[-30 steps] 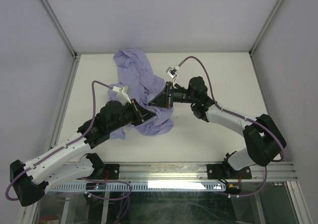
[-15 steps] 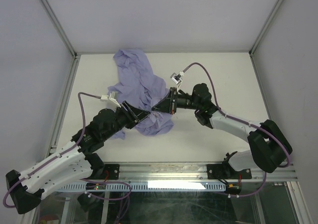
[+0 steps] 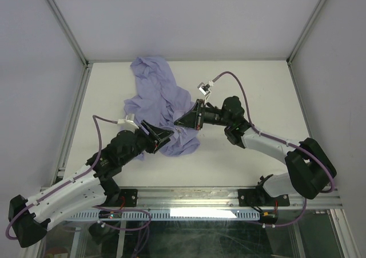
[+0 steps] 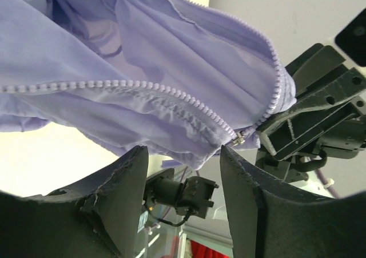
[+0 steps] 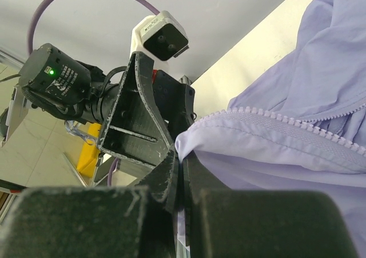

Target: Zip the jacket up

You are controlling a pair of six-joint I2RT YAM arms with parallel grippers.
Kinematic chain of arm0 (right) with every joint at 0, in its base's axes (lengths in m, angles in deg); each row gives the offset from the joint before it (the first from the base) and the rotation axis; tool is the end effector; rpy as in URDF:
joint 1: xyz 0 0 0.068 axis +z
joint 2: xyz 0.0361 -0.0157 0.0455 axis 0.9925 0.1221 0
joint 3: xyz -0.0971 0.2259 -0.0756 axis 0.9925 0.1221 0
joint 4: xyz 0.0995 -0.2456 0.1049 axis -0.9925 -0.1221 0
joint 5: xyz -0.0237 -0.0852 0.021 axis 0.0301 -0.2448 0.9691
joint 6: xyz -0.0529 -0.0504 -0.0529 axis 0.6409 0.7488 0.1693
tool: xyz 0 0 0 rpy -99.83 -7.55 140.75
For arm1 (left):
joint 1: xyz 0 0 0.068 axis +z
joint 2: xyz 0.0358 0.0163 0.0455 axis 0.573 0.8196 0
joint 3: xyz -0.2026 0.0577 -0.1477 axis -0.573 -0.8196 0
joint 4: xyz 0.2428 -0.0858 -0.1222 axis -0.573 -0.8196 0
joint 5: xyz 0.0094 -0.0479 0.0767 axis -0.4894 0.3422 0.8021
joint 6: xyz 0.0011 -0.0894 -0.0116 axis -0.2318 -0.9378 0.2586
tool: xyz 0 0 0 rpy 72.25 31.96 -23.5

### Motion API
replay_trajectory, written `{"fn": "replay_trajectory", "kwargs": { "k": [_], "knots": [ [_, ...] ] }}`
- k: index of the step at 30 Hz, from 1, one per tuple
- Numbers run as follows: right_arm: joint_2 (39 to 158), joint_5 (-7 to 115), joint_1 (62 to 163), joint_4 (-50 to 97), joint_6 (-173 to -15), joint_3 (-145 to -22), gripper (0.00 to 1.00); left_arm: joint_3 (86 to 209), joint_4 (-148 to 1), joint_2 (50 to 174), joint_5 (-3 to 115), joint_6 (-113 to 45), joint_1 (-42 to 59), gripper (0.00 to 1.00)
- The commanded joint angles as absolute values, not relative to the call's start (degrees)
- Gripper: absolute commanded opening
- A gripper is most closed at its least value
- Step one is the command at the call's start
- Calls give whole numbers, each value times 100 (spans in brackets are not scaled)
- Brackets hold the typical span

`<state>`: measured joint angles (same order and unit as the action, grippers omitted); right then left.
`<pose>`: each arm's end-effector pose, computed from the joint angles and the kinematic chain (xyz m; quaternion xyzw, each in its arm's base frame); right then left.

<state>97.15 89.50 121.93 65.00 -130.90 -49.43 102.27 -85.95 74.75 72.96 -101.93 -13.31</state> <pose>0.2433 0.2670 0.2453 -0.2378 0.6514 0.6347 0.3411 0.1717 -0.1744 0.2161 -0.2596 0.7848 -0.4735 0.3040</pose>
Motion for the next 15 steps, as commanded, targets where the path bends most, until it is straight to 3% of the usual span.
{"fn": "replay_trajectory", "kwargs": {
  "k": [1, 8, 15],
  "knots": [
    [9551, 8899, 12234, 7025, -13210, -5037, 0, 10113, -7721, 7452, 7286, -10410, -1294, 54],
    [9638, 8939, 12237, 7209, -13355, -5032, 0, 9780, -6887, 7618, 7327, -10401, -1295, 51],
    [9641, 8959, 12250, 7220, -13392, -5015, 0, 9468, -5791, 7669, 7289, -10254, -1296, 41]
  ]
}}
